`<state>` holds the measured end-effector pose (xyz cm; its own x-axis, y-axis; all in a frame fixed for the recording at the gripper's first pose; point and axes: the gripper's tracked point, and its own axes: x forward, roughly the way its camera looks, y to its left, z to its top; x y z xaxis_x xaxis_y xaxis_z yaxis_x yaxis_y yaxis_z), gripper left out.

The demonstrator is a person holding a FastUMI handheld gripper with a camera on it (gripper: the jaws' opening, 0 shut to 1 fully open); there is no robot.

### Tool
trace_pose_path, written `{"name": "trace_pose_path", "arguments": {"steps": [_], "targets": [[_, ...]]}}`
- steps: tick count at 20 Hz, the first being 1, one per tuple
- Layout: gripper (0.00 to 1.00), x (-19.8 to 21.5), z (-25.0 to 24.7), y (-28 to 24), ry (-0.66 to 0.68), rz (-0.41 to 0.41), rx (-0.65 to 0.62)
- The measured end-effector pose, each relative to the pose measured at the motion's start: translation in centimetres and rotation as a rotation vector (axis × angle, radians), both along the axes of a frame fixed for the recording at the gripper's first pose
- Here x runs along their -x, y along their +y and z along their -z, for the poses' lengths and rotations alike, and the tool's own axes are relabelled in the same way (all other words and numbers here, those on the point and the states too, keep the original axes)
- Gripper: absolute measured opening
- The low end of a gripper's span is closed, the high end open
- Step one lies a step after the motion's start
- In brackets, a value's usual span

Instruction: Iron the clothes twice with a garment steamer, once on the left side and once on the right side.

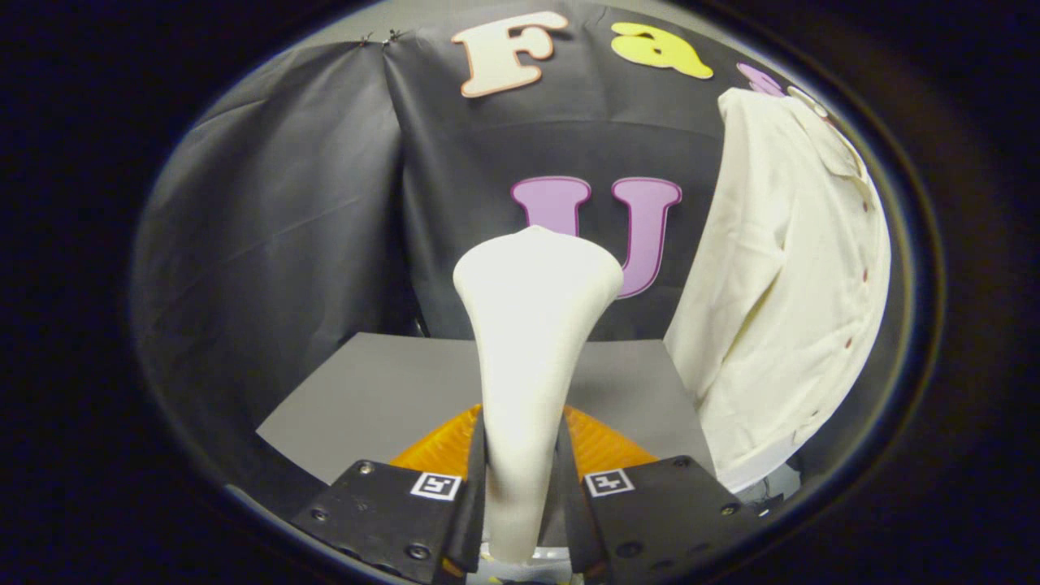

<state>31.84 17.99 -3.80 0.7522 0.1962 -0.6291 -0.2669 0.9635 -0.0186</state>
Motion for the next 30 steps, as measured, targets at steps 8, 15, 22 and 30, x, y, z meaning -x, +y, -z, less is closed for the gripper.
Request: {"name": "trace_pose_path", "arguments": {"steps": [8,15,22,30], "targets": [[0.41,-0.5,-11.7,-9.3,-0.225,0.173,-0.022],[0.41,-3.1,-16.9,-18.5,-0.322,0.256,0.034],[0.40,-5.2,-15.2,-23.8,-0.296,0.305,0.061],[0.41,-6.3,-9.2,-25.3,-0.195,0.327,0.036]]}}
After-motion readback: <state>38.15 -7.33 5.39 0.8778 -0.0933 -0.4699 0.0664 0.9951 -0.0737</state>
